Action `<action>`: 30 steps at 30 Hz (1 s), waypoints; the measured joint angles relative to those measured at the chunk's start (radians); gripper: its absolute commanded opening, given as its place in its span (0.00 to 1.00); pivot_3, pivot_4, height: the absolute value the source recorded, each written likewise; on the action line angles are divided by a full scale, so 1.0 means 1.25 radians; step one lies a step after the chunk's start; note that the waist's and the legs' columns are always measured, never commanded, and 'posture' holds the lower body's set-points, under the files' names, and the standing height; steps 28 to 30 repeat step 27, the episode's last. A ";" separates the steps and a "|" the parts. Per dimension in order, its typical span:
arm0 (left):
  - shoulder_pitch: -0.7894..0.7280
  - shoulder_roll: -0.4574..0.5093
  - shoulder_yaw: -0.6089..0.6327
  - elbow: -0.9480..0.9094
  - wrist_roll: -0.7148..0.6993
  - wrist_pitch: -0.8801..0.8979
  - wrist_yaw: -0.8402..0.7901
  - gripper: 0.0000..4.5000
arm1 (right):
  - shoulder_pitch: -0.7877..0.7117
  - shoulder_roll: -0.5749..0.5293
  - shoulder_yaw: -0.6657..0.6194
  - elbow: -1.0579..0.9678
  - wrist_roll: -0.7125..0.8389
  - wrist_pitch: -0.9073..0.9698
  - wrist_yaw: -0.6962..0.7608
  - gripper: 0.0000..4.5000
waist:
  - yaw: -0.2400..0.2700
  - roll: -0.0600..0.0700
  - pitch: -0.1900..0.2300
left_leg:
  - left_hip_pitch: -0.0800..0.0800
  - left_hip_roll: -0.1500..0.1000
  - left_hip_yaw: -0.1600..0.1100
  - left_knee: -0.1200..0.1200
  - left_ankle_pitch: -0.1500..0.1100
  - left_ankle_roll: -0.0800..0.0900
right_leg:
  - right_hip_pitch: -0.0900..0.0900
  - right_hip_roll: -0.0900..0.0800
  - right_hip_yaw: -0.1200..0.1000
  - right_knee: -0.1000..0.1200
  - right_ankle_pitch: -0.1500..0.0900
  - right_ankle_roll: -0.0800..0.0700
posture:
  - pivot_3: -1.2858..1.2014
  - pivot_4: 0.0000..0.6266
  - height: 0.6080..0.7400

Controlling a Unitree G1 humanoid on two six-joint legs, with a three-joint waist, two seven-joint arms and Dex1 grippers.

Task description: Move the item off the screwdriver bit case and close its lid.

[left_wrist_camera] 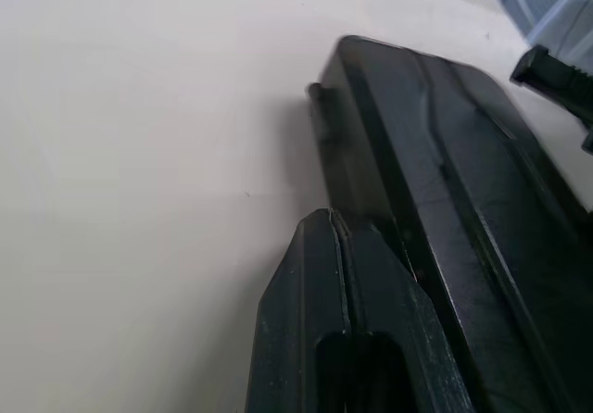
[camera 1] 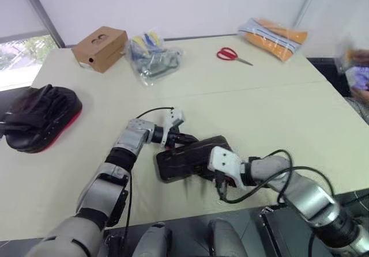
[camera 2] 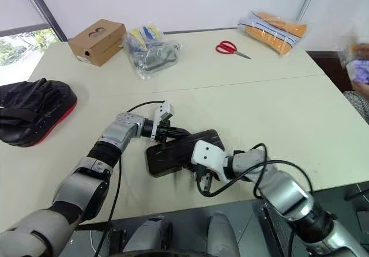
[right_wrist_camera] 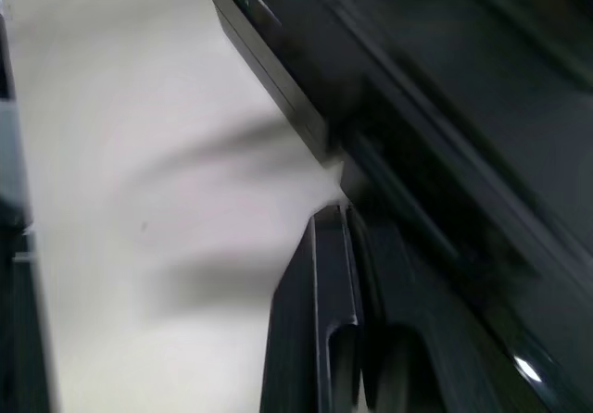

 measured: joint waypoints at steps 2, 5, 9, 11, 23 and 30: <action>-0.003 0.005 0.007 -0.022 -0.018 0.025 -0.003 0.00 | 0.001 -0.012 -0.042 -0.026 0.023 0.009 0.008 0.02 | 0.000 0.000 0.000 | 0.000 0.000 0.000 0.000 0.000 0.000 | 0.000 0.000 0.000 0.000 0.000 0.000 | 0.52 0.24 1.00; -0.002 0.057 0.023 -0.087 -0.053 0.089 -0.015 0.00 | 0.023 -0.067 -0.114 -0.078 0.082 0.032 0.044 0.02 | -0.001 0.000 0.000 | 0.000 0.000 0.000 0.000 0.000 0.000 | 0.000 0.000 0.000 0.000 0.000 0.000 | 0.52 0.24 1.00; 0.033 0.130 0.048 -0.230 -0.103 0.170 -0.030 0.00 | 0.026 -0.133 -0.207 -0.096 0.140 0.045 0.083 0.02 | -0.001 0.000 0.000 | 0.001 0.001 0.000 -0.001 0.000 0.000 | 0.000 0.000 0.000 0.000 0.000 0.000 | 0.52 0.24 1.00; 0.078 0.159 0.058 -0.310 -0.132 0.218 -0.026 0.00 | 0.017 -0.170 -0.255 -0.096 0.162 0.045 0.102 0.02 | -0.001 0.000 0.000 | 0.001 0.001 -0.001 -0.001 0.000 0.000 | 0.000 0.000 0.000 0.000 0.000 0.000 | 0.52 0.24 1.00; 0.253 0.289 0.205 -0.681 -0.295 0.448 0.145 0.00 | -0.022 -0.263 -0.396 -0.057 0.220 0.019 0.147 0.02 | 0.001 0.001 0.001 | 0.001 0.002 -0.001 -0.001 0.000 0.000 | 0.000 0.000 0.001 0.000 0.000 0.000 | 0.52 0.24 1.00; 0.319 0.303 0.254 -0.770 -0.338 0.483 0.217 0.00 | -0.014 -0.276 -0.403 -0.047 0.218 0.000 0.146 0.02 | 0.004 0.001 0.001 | 0.001 0.002 -0.001 -0.001 0.000 0.000 | 0.000 0.000 0.001 -0.001 0.000 0.000 | 0.52 0.24 1.00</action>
